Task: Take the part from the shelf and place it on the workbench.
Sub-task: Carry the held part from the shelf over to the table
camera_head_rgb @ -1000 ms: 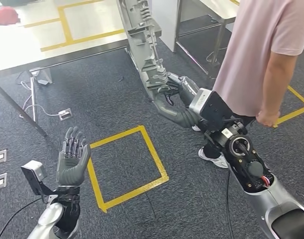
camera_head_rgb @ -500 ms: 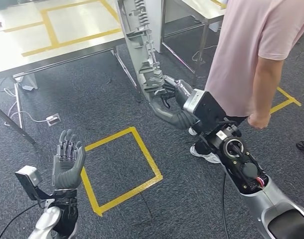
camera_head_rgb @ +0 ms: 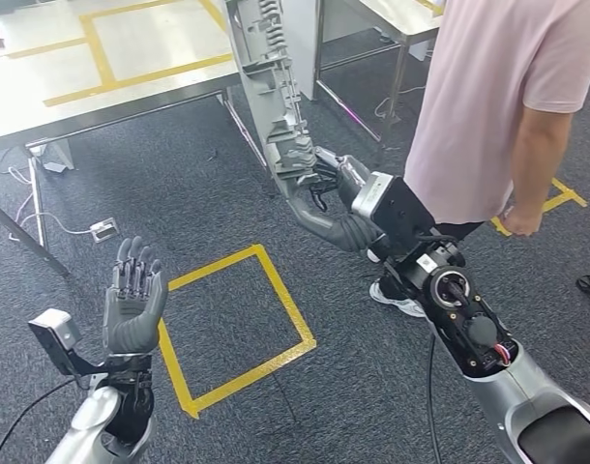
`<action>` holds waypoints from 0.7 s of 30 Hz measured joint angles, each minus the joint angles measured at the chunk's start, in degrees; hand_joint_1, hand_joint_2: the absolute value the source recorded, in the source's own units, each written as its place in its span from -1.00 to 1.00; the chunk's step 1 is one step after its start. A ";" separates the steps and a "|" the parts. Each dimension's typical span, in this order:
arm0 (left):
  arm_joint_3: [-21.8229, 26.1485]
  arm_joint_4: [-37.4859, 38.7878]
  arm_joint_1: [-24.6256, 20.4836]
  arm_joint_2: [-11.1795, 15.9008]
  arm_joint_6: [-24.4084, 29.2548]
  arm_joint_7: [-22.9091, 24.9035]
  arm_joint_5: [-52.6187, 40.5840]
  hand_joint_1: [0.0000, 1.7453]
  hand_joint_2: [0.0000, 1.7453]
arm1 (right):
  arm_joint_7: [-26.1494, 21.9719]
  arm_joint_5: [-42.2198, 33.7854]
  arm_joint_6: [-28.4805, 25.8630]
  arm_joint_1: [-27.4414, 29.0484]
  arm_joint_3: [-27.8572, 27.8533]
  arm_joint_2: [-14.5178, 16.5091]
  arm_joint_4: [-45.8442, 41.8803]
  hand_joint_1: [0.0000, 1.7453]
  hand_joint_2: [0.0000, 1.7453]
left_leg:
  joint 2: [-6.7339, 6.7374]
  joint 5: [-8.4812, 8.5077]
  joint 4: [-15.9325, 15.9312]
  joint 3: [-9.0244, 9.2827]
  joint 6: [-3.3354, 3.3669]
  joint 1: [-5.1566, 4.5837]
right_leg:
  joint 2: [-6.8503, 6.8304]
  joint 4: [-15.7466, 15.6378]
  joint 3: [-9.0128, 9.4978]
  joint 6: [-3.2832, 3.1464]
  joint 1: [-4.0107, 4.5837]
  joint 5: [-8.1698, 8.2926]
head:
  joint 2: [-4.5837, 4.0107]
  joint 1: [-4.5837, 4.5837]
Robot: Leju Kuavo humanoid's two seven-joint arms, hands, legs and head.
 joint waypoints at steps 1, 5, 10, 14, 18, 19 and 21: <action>0.00 0.00 -0.11 -0.07 -0.09 0.15 -0.07 -1.00 1.00 | 0.41 0.00 0.18 0.01 -0.13 -0.11 -0.24 1.00 1.00 | 0.00 0.00 -0.03 0.01 0.00 0.00 | 0.00 0.00 -0.01 0.00 0.00 0.00 | 0.00 0.01; 0.00 0.00 -0.47 -0.41 -0.17 0.52 -0.24 -1.00 1.00 | 1.06 0.00 0.59 0.03 -0.44 -0.51 -1.01 1.00 1.00 | 0.03 0.01 -0.15 0.07 -0.01 0.02 | 0.00 0.00 -0.02 0.00 0.01 0.00 | 0.00 0.01; 0.00 -0.01 -0.54 -0.71 -0.18 0.76 -0.54 -1.00 1.00 | 1.43 0.25 0.57 0.24 -0.82 -0.87 -1.89 1.00 1.00 | 0.06 0.02 -0.21 0.14 -0.03 0.02 | 0.01 0.00 -0.02 0.00 0.01 0.00 | 0.00 0.01; -0.01 0.00 -0.59 -1.01 -0.95 0.93 -0.45 -1.00 1.00 | 2.25 0.98 0.08 1.07 -1.44 -1.48 -3.18 1.00 1.00 | 0.06 0.02 -0.22 0.15 -0.03 0.02 | 0.02 0.00 -0.03 -0.01 0.01 -0.01 | 0.00 0.01; -0.04 0.00 -0.90 -1.52 -1.44 1.09 -0.30 -1.00 1.00 | 2.65 1.01 -0.14 1.80 -1.82 -2.08 -4.40 1.00 1.00 | 0.08 0.02 -0.24 0.15 -0.03 0.02 | 0.02 0.00 -0.02 -0.01 0.01 -0.01 | 0.00 0.01; -0.04 0.00 -0.97 -1.61 -1.44 1.10 -0.27 -1.00 1.00 | 2.71 1.01 -0.15 1.87 -1.86 -2.18 -4.59 1.00 1.00 | 0.09 0.02 -0.25 0.15 -0.03 0.01 | 0.02 0.00 -0.02 -0.01 0.00 -0.01 | 0.00 0.01; -0.04 0.00 -1.08 -1.75 -1.44 1.10 -0.20 -1.00 1.00 | 2.77 1.01 -0.15 1.91 -1.97 -2.28 -4.84 1.00 1.00 | 0.10 0.02 -0.24 0.15 -0.03 0.01 | 0.02 0.00 -0.02 0.00 0.00 -0.01 | 0.00 0.00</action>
